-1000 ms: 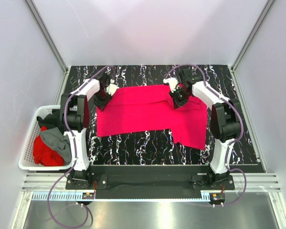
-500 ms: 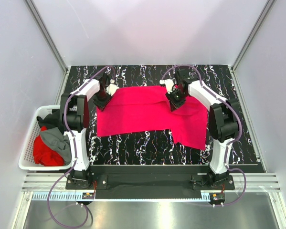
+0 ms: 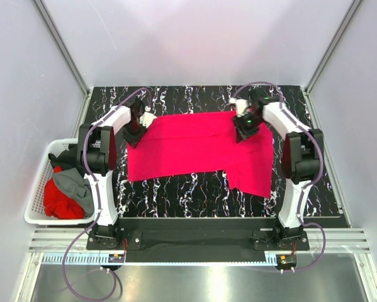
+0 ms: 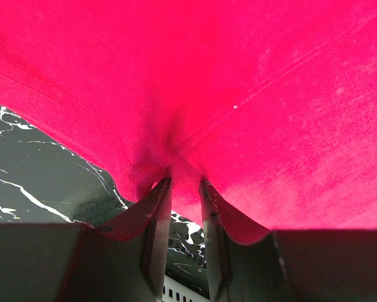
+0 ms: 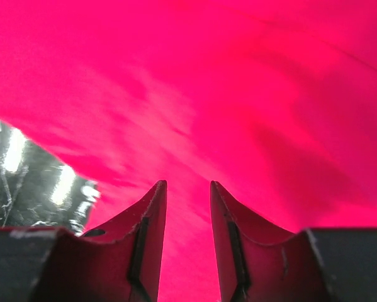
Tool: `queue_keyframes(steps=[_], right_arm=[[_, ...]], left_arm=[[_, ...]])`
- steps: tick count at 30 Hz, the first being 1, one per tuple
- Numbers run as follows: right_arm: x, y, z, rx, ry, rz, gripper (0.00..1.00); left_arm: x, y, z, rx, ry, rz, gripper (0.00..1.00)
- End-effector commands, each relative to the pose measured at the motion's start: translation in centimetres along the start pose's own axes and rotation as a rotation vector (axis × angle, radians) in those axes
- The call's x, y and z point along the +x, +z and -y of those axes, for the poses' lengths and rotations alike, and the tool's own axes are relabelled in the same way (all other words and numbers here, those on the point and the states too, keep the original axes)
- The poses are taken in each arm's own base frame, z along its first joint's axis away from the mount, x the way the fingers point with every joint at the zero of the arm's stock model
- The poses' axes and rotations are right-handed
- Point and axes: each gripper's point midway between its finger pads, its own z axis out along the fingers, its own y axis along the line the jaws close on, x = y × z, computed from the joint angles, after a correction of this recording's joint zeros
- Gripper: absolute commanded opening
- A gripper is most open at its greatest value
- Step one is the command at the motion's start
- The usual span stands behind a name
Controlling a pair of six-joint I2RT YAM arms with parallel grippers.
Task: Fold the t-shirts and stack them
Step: Fold the tshirt
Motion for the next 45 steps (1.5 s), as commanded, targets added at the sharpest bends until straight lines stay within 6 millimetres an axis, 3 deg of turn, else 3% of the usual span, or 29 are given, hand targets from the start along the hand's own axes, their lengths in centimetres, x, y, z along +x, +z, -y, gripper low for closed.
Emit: queue_keyframes(steps=[1, 8, 10, 22, 37, 45], right_arm=[[0.8, -3.5, 3.4, 0.002, 0.122, 0.083, 0.40], [3.6, -3.6, 4.8, -0.038, 0.177, 0.071, 0.39], [4.4, -4.0, 6.2, -0.041, 0.223, 0.083, 0.39], [6.3, -3.4, 8.4, -0.038, 0.268, 0.063, 0.40], [7.3, -0.6, 9.1, -0.109, 0.303, 0.034, 0.41], [6.8, -0.6, 9.5, -0.106, 0.301, 0.056, 0.40]], left_arm=[[-0.2, -1.7, -0.6, -0.025, 0.003, 0.037, 0.29], [-0.2, -1.7, -0.6, -0.025, 0.006, 0.037, 0.29], [-0.2, -1.6, -0.6, -0.024, 0.009, 0.035, 0.29], [-0.1, -1.5, -0.7, -0.029, 0.004, 0.025, 0.29], [0.4, -1.5, -0.9, -0.041, 0.007, 0.004, 0.29], [0.3, -1.5, -0.9, -0.042, 0.010, -0.001, 0.29]])
